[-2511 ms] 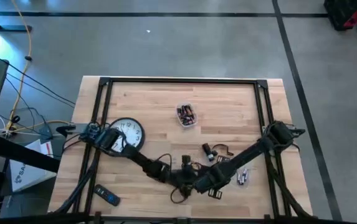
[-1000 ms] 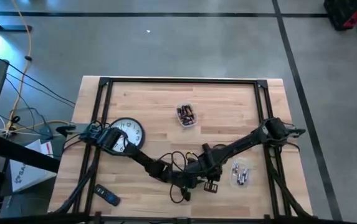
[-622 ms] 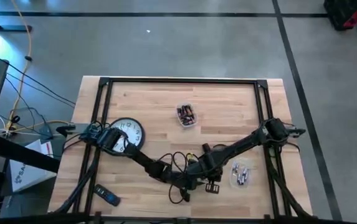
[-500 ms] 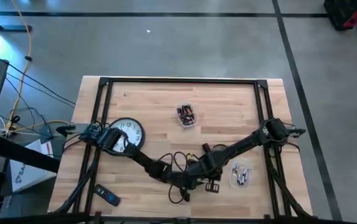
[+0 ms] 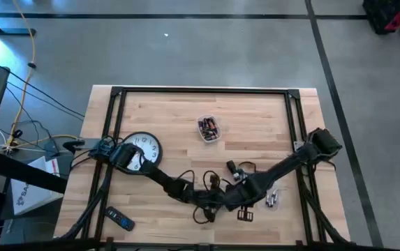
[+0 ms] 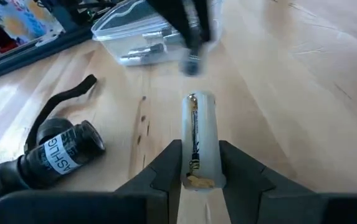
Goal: Insert battery
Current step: Insert the silver battery into the battery holder
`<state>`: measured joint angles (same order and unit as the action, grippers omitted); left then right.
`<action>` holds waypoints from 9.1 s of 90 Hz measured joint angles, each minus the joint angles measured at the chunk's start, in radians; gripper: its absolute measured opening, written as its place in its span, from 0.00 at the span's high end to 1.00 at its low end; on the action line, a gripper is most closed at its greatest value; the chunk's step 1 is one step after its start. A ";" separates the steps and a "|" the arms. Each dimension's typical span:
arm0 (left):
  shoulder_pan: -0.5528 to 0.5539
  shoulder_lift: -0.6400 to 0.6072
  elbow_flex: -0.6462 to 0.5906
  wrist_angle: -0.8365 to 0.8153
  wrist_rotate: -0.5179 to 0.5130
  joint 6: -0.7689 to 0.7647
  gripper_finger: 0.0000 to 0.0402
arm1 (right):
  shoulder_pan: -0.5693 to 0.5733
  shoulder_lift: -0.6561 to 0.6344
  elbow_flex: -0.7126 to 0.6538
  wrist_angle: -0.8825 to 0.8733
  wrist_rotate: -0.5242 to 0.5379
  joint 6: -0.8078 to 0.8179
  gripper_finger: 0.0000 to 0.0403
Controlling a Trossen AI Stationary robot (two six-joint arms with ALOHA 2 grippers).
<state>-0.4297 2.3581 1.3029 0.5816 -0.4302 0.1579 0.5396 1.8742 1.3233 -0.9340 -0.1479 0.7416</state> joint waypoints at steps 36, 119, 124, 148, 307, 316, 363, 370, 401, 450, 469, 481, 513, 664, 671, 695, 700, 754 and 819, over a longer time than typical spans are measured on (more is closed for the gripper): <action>-0.005 0.005 -0.003 0.103 0.033 0.023 0.82 | 0.033 -0.003 -0.147 0.202 -0.104 0.178 1.00; -0.017 0.001 0.002 0.075 0.018 0.025 0.82 | 0.159 -0.073 -0.106 0.109 0.199 0.299 1.00; -0.016 0.001 0.003 0.072 0.018 0.025 0.82 | 0.204 -0.073 -0.107 0.123 0.256 0.343 1.00; -0.016 0.001 0.002 0.067 0.017 0.009 0.82 | 0.331 -0.064 -0.108 0.252 0.334 0.580 0.93; -0.047 -0.007 0.004 0.045 -0.064 0.128 0.82 | 0.578 0.356 -0.107 0.261 1.188 1.013 0.67; -0.060 -0.007 0.004 0.057 -0.103 0.221 0.82 | 0.573 0.359 -0.107 0.259 1.190 1.013 0.70; -0.066 -0.015 0.000 0.127 -0.165 0.352 0.82 | 0.529 0.361 -0.106 0.256 1.160 0.962 0.92; -0.066 -0.014 0.000 0.131 -0.161 0.352 0.82 | 0.530 0.353 -0.098 0.228 1.140 0.960 0.98; -0.042 -0.016 0.003 0.055 -0.067 0.249 0.82 | 0.465 0.247 0.162 -0.179 0.887 0.752 1.00; 0.004 0.024 0.003 0.059 0.012 0.132 0.82 | 0.277 0.002 0.103 -0.170 0.643 0.176 1.00; -0.007 0.023 0.003 0.063 -0.020 0.169 0.82 | 0.215 -0.218 -0.239 0.350 0.510 0.091 1.00; -0.012 0.023 0.003 0.064 -0.031 0.178 0.82 | 0.153 -0.240 -0.288 0.390 0.431 0.061 1.00; -0.012 0.023 0.002 0.064 -0.035 0.169 0.82 | 0.087 -0.235 -0.291 0.417 0.339 -0.036 1.00; -0.015 0.024 0.040 0.072 -0.074 0.149 0.82 | -0.023 -0.197 -0.290 0.404 0.075 0.102 1.00; -0.013 0.024 0.040 0.075 -0.072 0.149 0.82 | -0.023 -0.196 -0.290 0.404 0.075 0.096 0.99; -0.005 0.026 0.040 0.104 -0.056 0.165 0.82 | -0.022 -0.195 -0.290 0.406 0.131 0.078 0.85; -0.002 0.026 0.040 0.104 -0.056 0.164 0.82 | -0.022 -0.195 -0.290 0.407 0.140 0.077 0.82; 0.004 0.026 0.041 0.099 -0.051 0.157 0.82 | 0.022 -0.200 -0.165 0.185 0.225 0.065 0.76; -0.003 0.026 0.040 0.129 -0.053 0.195 0.82 | 0.113 -0.197 -0.194 0.175 0.308 0.096 0.99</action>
<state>-0.4332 2.3844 1.3434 0.7109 -0.4831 0.3525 0.6523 1.6768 1.1297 -0.7586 0.1602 0.8376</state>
